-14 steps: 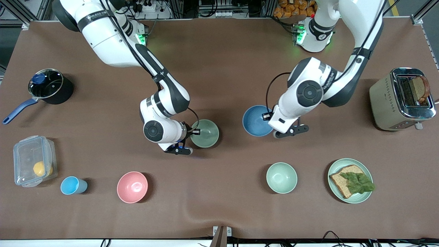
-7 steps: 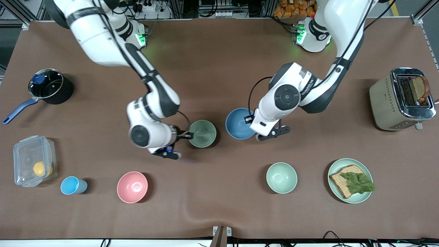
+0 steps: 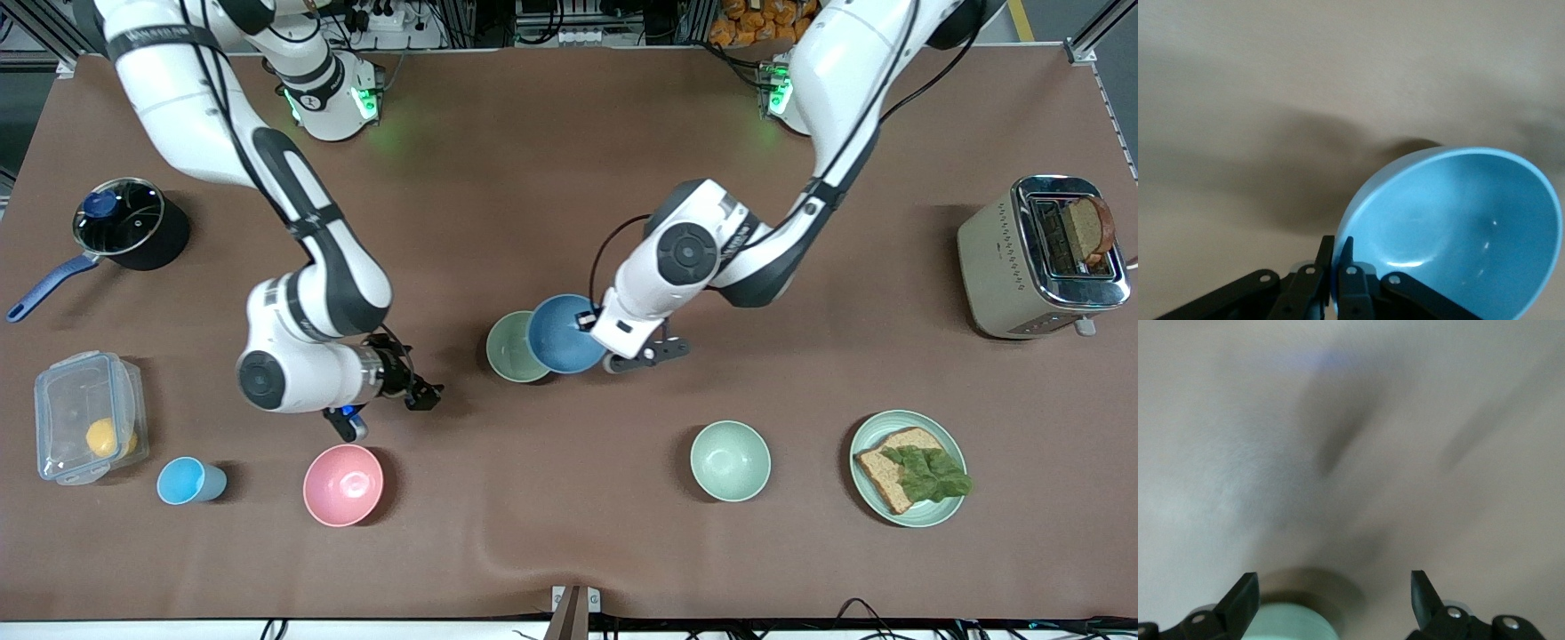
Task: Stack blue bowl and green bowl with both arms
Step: 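Lower the blue bowl into the green bowl with the left gripper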
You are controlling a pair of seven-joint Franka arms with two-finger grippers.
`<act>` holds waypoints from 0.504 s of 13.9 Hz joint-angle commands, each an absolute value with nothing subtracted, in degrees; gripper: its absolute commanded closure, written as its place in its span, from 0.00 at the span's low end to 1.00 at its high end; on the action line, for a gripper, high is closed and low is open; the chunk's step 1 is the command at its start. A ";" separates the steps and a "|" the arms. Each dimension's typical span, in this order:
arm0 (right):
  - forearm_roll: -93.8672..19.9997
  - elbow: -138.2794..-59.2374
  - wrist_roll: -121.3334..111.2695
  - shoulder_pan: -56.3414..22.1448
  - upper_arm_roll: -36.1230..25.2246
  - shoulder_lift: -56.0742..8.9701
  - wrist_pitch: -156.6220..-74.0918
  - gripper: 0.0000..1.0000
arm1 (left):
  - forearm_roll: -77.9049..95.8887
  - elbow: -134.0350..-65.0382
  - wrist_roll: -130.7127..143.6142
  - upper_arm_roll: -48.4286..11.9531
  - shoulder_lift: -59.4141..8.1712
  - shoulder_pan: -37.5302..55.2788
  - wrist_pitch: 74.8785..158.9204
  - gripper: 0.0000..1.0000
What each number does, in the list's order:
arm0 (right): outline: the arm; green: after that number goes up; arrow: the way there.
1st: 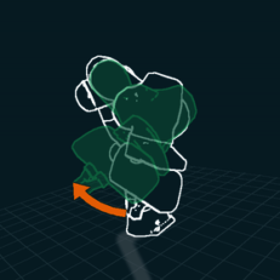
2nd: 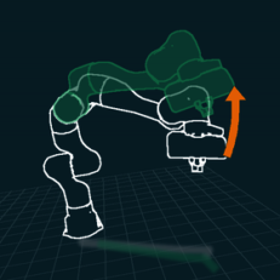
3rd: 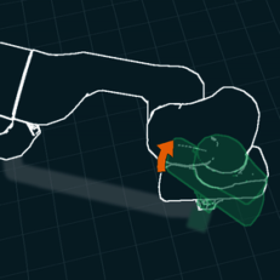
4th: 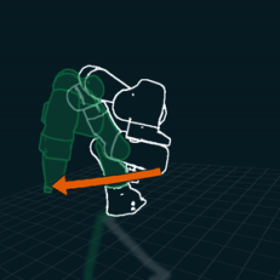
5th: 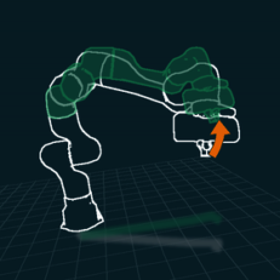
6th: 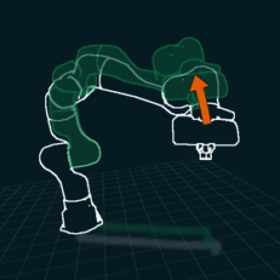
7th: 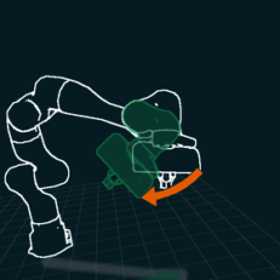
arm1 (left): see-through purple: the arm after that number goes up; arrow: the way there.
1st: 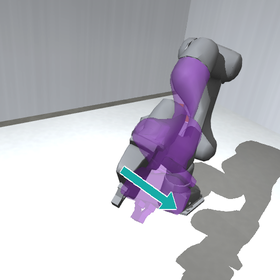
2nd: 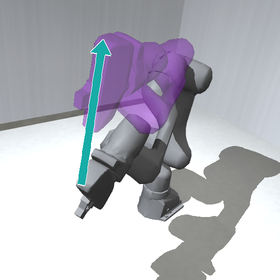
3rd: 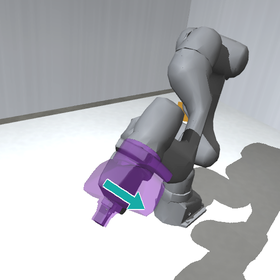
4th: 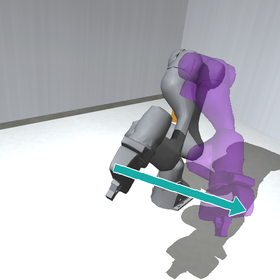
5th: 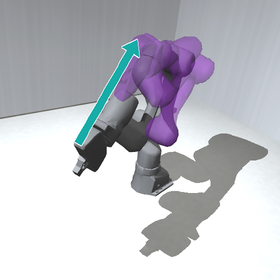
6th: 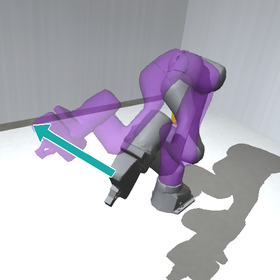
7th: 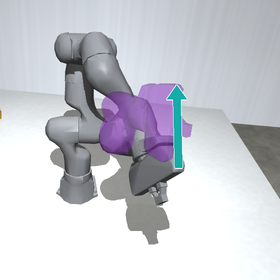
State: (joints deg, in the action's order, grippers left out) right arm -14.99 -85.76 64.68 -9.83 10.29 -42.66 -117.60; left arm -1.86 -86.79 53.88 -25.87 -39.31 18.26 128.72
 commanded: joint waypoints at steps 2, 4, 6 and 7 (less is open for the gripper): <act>-15.91 -86.04 76.01 -12.48 10.28 -46.58 -124.97 0.00 | -1.58 -84.11 53.17 -24.70 -42.36 21.44 132.27 1.00; -16.17 -86.04 76.64 -12.92 10.28 -47.19 -125.42 0.00 | -1.93 -84.02 53.17 -22.78 -43.33 24.07 134.20 1.00; -16.17 -86.04 78.48 -13.79 10.28 -47.55 -126.64 0.00 | -1.93 -83.41 53.17 -20.14 -43.94 26.88 135.43 1.00; -16.17 -86.13 78.66 -13.80 10.28 -47.55 -126.74 0.00 | -1.93 -82.71 53.17 -19.43 -44.47 27.68 135.53 1.00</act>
